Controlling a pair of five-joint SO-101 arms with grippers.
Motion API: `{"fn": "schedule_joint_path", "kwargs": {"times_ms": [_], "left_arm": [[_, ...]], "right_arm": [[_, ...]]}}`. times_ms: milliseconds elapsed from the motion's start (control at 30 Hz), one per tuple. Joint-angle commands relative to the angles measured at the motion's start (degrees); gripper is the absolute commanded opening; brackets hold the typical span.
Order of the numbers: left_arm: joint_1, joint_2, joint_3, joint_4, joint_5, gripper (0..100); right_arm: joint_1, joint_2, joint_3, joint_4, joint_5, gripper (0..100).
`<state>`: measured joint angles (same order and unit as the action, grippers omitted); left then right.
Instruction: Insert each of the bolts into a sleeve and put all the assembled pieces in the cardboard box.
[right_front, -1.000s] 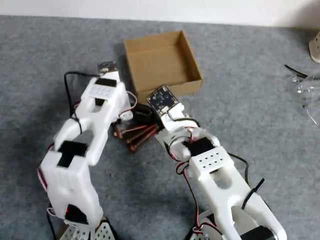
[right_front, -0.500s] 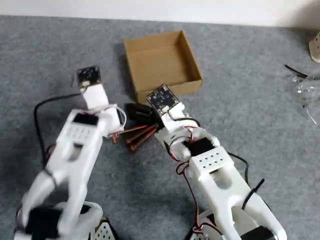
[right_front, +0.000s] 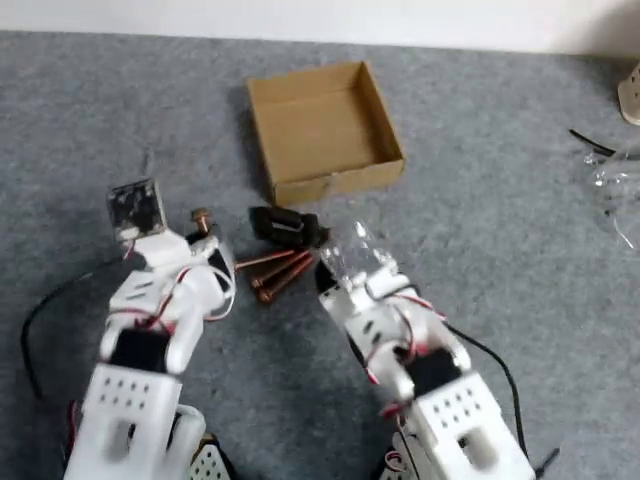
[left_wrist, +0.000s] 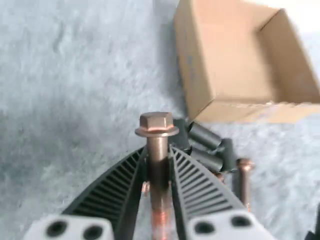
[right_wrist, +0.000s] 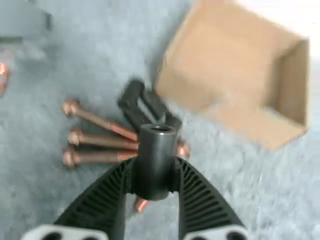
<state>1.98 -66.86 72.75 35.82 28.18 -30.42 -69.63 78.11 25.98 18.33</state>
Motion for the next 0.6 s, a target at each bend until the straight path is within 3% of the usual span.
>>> {"fn": "schedule_joint_path", "kwargs": {"times_ms": [0,300,567], "left_arm": [[0.6,-14.9,2.8,-1.2,0.2,0],[1.8,-39.3,8.5,2.1,0.5,0],[2.0,-37.3,-0.6,10.6,0.8,0]], "right_arm": [[-0.8,-11.9,1.7,-2.1,-0.6,0.5],[-7.3,-24.3,6.3,1.3,-0.6,0.5],[-13.7,-36.0,6.3,9.7,-0.6,0.5]]}}
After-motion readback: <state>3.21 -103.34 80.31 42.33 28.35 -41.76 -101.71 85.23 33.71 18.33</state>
